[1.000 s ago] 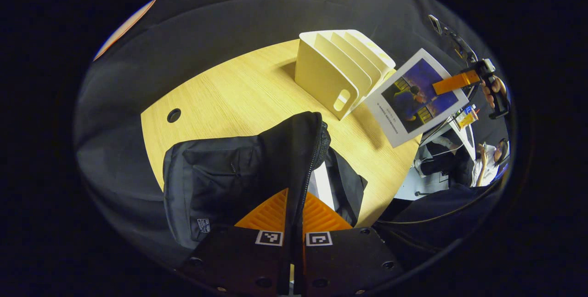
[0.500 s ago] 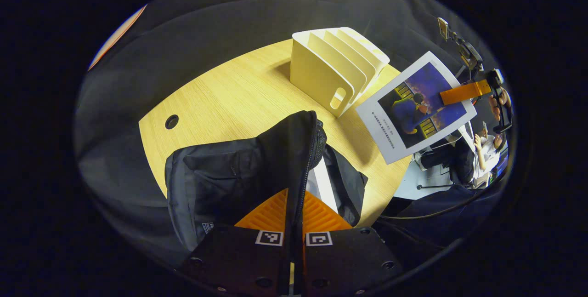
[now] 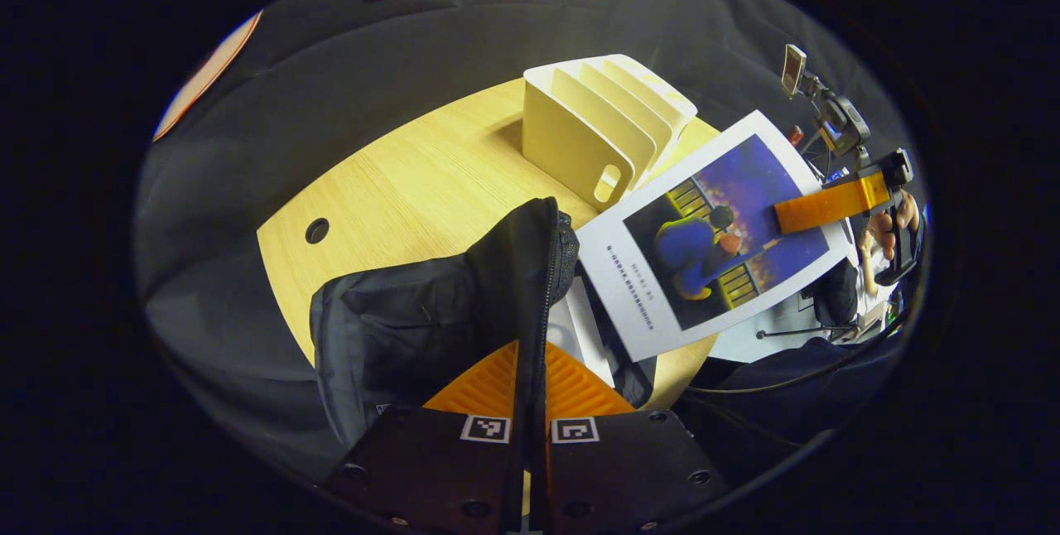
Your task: Open the schoolbag, grab two books from the bookshelf and put them into the schoolbag.
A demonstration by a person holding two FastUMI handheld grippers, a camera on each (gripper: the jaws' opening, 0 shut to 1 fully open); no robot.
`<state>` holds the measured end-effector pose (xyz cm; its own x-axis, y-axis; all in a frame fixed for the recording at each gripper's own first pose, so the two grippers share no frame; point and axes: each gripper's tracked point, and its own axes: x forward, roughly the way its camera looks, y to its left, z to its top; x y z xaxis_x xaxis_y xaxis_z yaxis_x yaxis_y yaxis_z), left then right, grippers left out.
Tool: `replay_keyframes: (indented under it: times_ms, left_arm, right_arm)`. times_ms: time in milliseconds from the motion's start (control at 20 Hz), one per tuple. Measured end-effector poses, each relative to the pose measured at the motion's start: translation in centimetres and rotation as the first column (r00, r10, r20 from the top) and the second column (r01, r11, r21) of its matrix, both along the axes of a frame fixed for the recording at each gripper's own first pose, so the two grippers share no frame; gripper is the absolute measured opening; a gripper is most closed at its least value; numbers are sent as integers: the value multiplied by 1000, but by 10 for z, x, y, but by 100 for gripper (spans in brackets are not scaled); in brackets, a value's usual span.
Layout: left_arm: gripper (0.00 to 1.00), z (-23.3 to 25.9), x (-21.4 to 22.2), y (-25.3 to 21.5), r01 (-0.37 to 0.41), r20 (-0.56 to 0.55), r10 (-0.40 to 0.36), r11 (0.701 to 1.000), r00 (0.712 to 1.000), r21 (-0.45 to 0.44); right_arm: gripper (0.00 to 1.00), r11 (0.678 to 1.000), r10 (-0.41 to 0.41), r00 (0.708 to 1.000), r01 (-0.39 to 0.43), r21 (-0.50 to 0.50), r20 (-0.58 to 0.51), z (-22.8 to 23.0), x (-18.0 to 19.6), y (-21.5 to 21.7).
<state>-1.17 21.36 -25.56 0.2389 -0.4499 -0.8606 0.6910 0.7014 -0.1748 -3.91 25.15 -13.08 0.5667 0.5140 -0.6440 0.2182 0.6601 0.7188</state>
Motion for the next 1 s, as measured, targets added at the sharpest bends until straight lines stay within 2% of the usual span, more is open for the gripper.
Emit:
replay_keyframes:
  times_ms: [350,550,750,900,1000]
  left_arm:
    - [4,8,0,-2,10,25,-10,1000,1000,0]
    - [4,16,0,-1,19,39,-19,1000,999,-8]
    - [4,24,0,-8,27,52,-25,999,998,-30]
    - [5,29,-6,-14,58,66,-55,998,996,-38]
    - [4,31,-4,-18,69,75,-65,997,995,-42]
  right_arm:
    - [34,994,21,999,-24,104,34,-20,17,55]
    - [34,993,4,998,-12,120,66,-37,25,72]
    - [33,977,-40,998,29,209,48,-56,29,95]
    - [33,970,-27,998,13,244,56,-66,37,121]
    - [34,961,-46,997,28,274,61,-70,46,133]
